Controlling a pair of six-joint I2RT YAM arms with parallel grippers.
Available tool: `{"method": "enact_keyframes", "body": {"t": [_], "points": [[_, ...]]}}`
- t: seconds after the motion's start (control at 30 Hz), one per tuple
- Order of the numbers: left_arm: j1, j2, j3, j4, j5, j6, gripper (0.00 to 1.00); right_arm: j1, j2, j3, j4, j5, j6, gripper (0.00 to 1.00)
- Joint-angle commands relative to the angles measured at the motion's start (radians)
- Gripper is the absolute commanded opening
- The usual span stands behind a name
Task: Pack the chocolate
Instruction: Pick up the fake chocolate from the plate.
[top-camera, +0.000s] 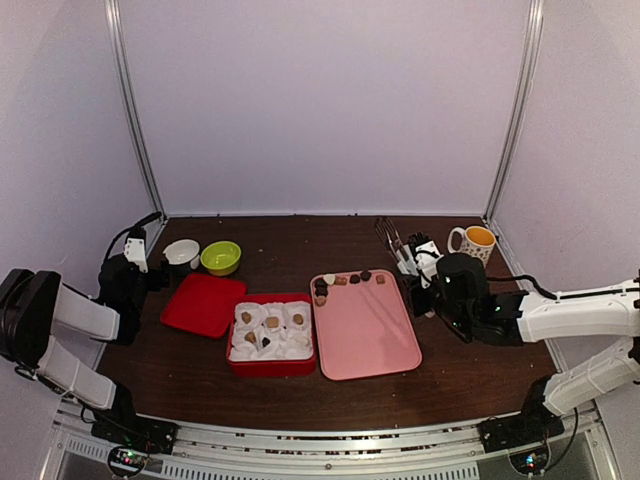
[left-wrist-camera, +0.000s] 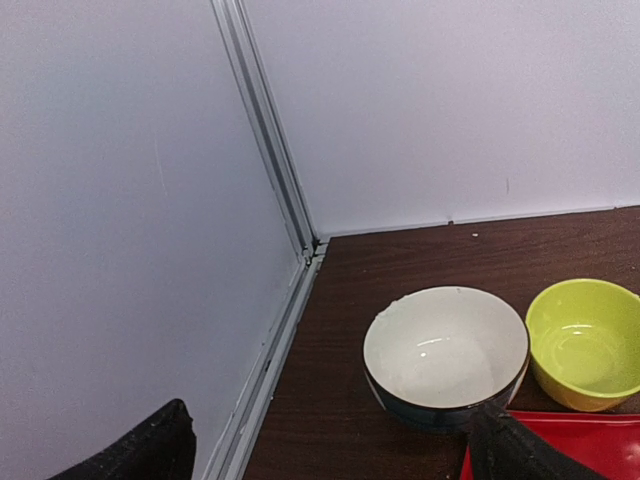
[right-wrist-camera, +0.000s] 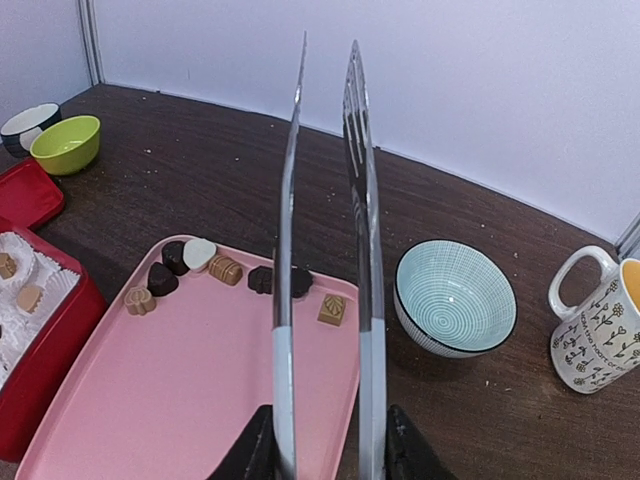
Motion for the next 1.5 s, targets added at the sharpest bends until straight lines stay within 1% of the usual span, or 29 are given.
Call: {"method": "enact_keyframes", "body": {"t": [0.0, 0.2, 0.5, 0.67, 0.83, 0.93, 1.27, 1.37, 1.47], "points": [[0.006, 0.008, -0.001, 0.053, 0.012, -0.008, 0.98, -0.017, -0.027, -0.03, 0.039, 0.037, 0.025, 0.3], [0.006, 0.008, -0.001, 0.052, 0.012, -0.008, 0.98, -0.023, -0.095, -0.095, 0.04, 0.033, 0.05, 0.3], [0.006, 0.008, 0.0, 0.052, 0.011, -0.009, 0.98, -0.028, -0.092, -0.079, 0.018, 0.011, 0.056, 0.3], [0.006, 0.008, 0.0, 0.053, 0.012, -0.008, 0.98, -0.028, -0.126, -0.062, -0.111, -0.028, 0.12, 0.3], [0.006, 0.008, -0.001, 0.054, 0.011, -0.008, 0.98, -0.028, -0.152, -0.003, -0.323, -0.039, 0.217, 0.3], [0.006, 0.008, -0.001, 0.052, 0.011, -0.008, 0.98, -0.028, -0.17, 0.021, -0.415, -0.038, 0.275, 0.3], [0.006, 0.008, 0.0, 0.052, 0.011, -0.008, 0.98, -0.027, -0.148, 0.107, -0.618, -0.053, 0.384, 0.31], [0.007, 0.008, -0.001, 0.053, 0.012, -0.009, 0.98, -0.027, -0.133, 0.125, -0.653, -0.052, 0.4, 0.3], [0.006, 0.008, -0.001, 0.054, 0.011, -0.008, 0.98, -0.028, -0.131, 0.121, -0.651, -0.053, 0.404, 0.3]]}}
